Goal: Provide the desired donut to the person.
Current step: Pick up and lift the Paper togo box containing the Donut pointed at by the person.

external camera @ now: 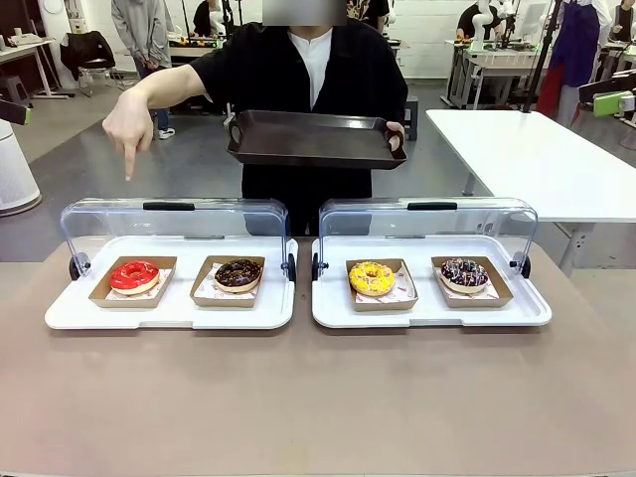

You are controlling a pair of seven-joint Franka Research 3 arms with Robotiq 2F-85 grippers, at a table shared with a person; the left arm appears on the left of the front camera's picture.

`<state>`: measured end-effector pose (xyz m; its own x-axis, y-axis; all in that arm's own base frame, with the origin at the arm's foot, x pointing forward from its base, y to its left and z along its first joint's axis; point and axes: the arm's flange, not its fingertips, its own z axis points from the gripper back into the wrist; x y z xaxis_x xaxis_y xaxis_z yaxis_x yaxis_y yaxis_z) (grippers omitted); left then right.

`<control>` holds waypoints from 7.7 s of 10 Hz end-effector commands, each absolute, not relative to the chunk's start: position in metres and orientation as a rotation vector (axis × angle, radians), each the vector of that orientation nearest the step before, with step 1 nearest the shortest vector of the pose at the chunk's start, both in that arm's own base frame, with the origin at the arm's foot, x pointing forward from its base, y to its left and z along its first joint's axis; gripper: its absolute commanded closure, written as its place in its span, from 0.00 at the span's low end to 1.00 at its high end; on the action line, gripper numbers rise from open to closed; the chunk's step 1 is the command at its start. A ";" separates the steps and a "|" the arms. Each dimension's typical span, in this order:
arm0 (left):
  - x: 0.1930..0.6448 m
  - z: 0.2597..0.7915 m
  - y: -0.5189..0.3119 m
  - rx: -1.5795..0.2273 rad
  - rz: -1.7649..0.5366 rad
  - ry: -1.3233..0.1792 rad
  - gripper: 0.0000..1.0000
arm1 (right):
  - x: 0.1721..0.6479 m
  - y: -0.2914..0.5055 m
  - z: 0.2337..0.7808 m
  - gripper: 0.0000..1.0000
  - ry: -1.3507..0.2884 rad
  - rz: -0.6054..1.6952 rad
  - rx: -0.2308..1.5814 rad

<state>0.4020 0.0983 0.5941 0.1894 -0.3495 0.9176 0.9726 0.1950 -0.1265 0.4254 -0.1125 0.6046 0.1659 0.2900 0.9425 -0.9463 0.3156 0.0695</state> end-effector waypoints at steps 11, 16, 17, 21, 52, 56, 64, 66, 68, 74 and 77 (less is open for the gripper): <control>0.402 0.594 0.099 -0.897 -1.135 -0.912 0.00 | 0.427 -0.112 0.605 0.00 -1.035 1.031 0.824; 0.418 0.611 0.065 -0.543 -1.402 -0.640 0.00 | 0.427 -0.112 0.605 0.00 -1.035 1.031 0.824; 0.423 0.610 0.049 -0.451 -1.527 -0.498 0.00 | 0.427 -0.112 0.605 0.00 -1.035 1.031 0.824; 0.433 0.544 -0.014 -0.131 -1.722 -0.121 0.00 | 0.427 -0.112 0.605 0.00 -1.035 1.031 0.824; 0.492 0.358 -0.051 -0.096 -1.813 -0.145 0.00 | 0.427 -0.112 0.605 0.00 -1.035 1.031 0.824; 0.497 0.350 -0.064 -0.068 -1.829 -0.109 0.00 | 0.427 -0.112 0.605 0.00 -1.035 1.031 0.824; 0.510 0.332 -0.075 0.024 -1.841 -0.090 0.66 | 0.427 -0.112 0.605 0.00 -1.035 1.031 0.824; 0.509 0.331 -0.076 0.009 -1.845 -0.084 1.00 | 0.427 -0.112 0.605 0.00 -1.035 1.031 0.824; 0.509 0.331 -0.076 -0.005 -1.848 -0.078 1.00 | 0.427 -0.112 0.605 0.00 -1.035 1.031 0.824; 0.508 0.330 -0.075 -0.015 -1.845 -0.060 1.00 | 0.427 -0.112 0.605 0.00 -1.035 1.031 0.824; 0.504 0.343 -0.073 -0.006 -1.832 -0.028 1.00 | 0.427 -0.112 0.605 0.00 -1.035 1.031 0.824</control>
<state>0.5061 -0.0740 0.3341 -0.2797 -0.9585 0.0546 0.9596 -0.2773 0.0466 0.4254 -0.1135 0.6045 0.1677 0.2907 0.9420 -0.9451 0.3193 0.0697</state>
